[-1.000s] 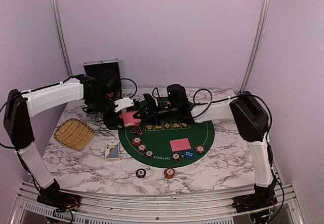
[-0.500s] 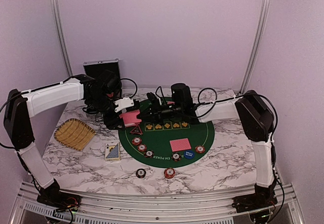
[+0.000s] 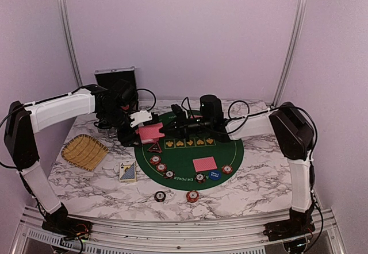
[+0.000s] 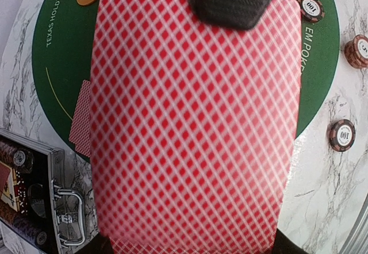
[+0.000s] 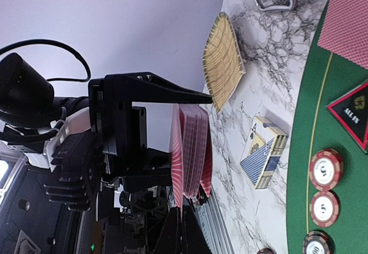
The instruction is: Distribute texas hold em gaming equipment
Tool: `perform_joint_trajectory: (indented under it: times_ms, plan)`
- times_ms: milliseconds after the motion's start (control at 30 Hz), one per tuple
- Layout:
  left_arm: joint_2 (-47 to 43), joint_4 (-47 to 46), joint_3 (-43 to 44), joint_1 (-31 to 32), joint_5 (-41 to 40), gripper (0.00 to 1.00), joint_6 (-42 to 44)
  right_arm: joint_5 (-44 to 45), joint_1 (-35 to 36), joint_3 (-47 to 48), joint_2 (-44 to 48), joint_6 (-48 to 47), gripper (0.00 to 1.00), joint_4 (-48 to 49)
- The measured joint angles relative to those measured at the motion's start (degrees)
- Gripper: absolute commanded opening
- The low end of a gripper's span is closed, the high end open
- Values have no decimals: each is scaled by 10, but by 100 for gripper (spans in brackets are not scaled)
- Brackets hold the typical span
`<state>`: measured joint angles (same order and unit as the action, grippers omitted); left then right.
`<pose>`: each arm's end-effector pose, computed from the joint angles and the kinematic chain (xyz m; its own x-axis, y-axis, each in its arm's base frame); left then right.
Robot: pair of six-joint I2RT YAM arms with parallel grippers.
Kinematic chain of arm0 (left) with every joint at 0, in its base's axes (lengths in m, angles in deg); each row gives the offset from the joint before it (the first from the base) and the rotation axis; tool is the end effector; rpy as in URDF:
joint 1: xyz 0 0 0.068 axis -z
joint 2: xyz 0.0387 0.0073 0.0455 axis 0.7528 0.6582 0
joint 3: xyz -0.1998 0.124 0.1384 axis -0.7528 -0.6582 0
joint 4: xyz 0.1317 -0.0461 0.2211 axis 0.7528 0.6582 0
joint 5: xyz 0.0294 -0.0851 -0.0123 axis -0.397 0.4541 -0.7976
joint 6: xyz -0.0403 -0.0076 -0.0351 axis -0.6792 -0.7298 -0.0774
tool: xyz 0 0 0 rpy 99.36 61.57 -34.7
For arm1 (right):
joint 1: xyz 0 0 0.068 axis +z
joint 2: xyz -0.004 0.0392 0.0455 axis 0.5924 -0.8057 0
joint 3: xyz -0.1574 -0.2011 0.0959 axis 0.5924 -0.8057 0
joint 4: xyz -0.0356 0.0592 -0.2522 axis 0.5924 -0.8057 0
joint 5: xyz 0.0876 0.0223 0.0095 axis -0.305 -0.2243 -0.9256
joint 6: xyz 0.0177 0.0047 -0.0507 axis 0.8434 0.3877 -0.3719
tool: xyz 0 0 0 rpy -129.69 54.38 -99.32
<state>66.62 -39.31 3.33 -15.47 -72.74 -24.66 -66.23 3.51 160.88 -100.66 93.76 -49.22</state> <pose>0.2995 -0.2045 0.2703 -0.1619 0.8698 -0.4660 0.9390 0.2810 0.1983 0.3453 0.3263 0.1994 -0.9730 -0.1208 -0.1969 -0.2081 0.0880 0.9741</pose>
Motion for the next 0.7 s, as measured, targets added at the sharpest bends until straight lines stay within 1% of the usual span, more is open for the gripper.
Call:
perform_joint_trajectory:
  times_ms: [300, 467, 600, 700]
  plan:
    - [0, 0, -6, 0, -6, 0, 2, -7, -80, -40, 34, -10, 0, -4]
    - [0, 0, -6, 0, -6, 0, 2, -11, -120, -39, 35, -37, 0, -36]
    - [0, 0, -6, 0, -5, 0, 2, -7, -179, 0, 23, -82, 0, -106]
    - [0, 0, -7, 0, -5, 0, 2, 2, -212, 61, -3, -119, 0, -157]
